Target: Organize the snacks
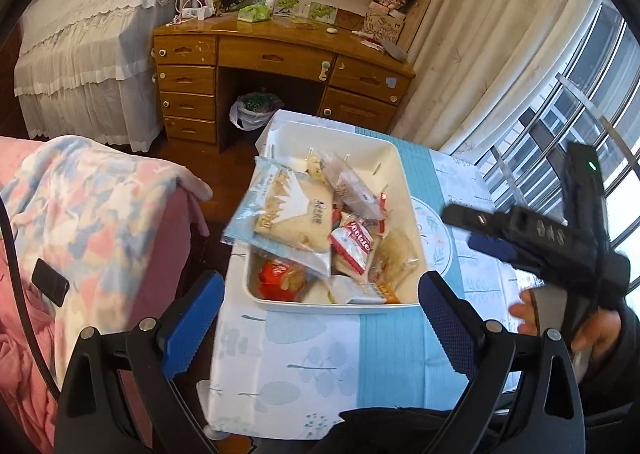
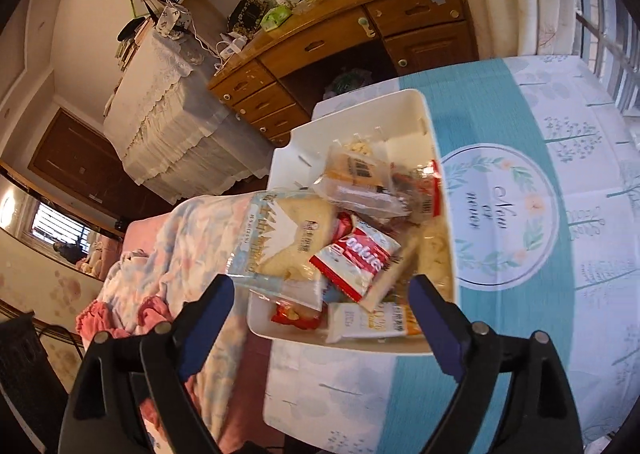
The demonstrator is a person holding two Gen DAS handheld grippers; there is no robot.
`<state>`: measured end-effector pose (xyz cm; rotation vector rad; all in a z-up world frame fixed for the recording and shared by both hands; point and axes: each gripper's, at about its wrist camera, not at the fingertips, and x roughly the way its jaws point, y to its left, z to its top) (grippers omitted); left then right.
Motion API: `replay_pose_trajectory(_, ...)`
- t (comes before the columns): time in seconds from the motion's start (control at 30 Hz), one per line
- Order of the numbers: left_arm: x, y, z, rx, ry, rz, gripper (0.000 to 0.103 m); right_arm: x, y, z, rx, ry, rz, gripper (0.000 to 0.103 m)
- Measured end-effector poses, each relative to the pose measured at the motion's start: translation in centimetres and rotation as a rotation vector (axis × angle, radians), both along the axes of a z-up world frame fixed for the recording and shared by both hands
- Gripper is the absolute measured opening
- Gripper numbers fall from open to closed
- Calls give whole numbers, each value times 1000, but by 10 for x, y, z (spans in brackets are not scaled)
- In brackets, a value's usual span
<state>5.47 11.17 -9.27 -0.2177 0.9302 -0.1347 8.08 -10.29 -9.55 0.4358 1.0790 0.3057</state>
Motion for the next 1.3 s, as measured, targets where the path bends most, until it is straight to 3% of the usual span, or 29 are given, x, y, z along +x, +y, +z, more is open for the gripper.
replay_pose_trajectory(0.17,-5,-43,-3,3,50,19,98,-35,-41,1,-84,-10,-18,99)
replay_pose_trajectory(0.3,-16,-78,-20,-7,118,35,100,-75,-85,-12,-106,55,-69,100)
replay_pose_trajectory(0.53,-43,-126,-34,65,175,-2,102,-128,-129,-31,-157,163,-85,100)
replay_pose_trajectory(0.67,-56,-141,-18,107,145,-47,102,-150,-133,-19,-172,167,-60,100)
replay_pose_trajectory(0.9,-70,-150,32,190,38,-103,102,-178,-131,34,-126,120,-84,103)
replay_pose_trajectory(1.0,-77,-154,54,246,-11,-104,102,-182,-124,50,-154,94,-82,103)
replay_pose_trajectory(1.3,-98,-142,79,197,-53,-88,102,-205,-91,76,-296,-37,-47,103)
